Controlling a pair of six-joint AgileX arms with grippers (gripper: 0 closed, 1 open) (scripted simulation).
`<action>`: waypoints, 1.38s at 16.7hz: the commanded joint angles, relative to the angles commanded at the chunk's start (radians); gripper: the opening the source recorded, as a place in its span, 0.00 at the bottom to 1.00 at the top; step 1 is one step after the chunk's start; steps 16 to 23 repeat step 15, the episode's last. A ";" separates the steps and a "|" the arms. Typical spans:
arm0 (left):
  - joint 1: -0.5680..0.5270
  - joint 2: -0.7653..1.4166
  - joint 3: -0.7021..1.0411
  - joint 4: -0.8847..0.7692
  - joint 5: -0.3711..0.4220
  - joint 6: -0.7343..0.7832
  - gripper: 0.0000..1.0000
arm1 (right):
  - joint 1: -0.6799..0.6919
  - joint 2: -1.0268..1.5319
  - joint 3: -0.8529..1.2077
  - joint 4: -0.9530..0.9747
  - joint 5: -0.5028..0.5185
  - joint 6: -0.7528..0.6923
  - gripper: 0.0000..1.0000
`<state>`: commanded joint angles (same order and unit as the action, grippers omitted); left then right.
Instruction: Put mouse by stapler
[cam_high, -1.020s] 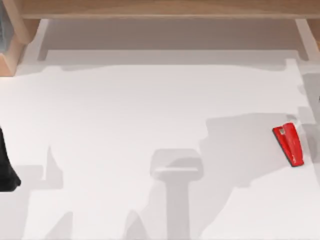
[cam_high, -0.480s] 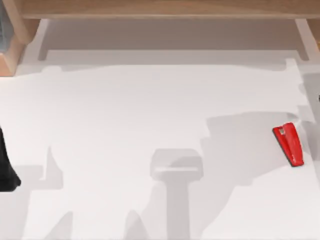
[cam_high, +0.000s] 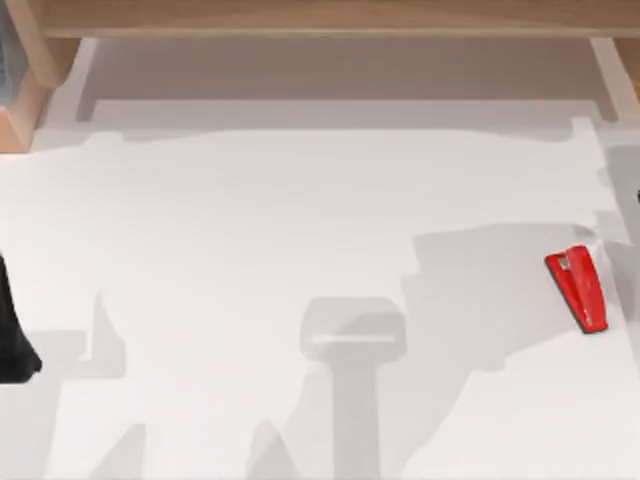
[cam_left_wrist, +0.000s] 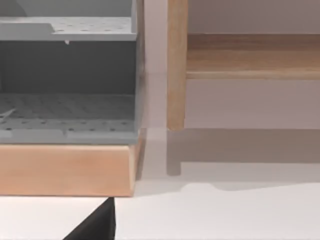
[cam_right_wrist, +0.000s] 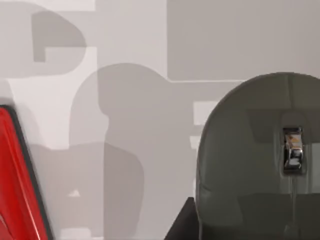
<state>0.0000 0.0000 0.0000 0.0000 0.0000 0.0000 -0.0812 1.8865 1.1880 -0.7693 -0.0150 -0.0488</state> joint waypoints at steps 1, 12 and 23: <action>0.000 0.000 0.000 0.000 0.000 0.000 1.00 | 0.000 0.000 0.000 0.000 0.000 0.000 0.38; 0.000 0.000 0.000 0.000 0.000 0.000 1.00 | 0.000 0.000 0.000 0.000 0.000 0.000 1.00; 0.000 0.000 0.000 0.000 0.000 0.000 1.00 | 0.000 0.000 0.000 0.000 0.000 0.000 1.00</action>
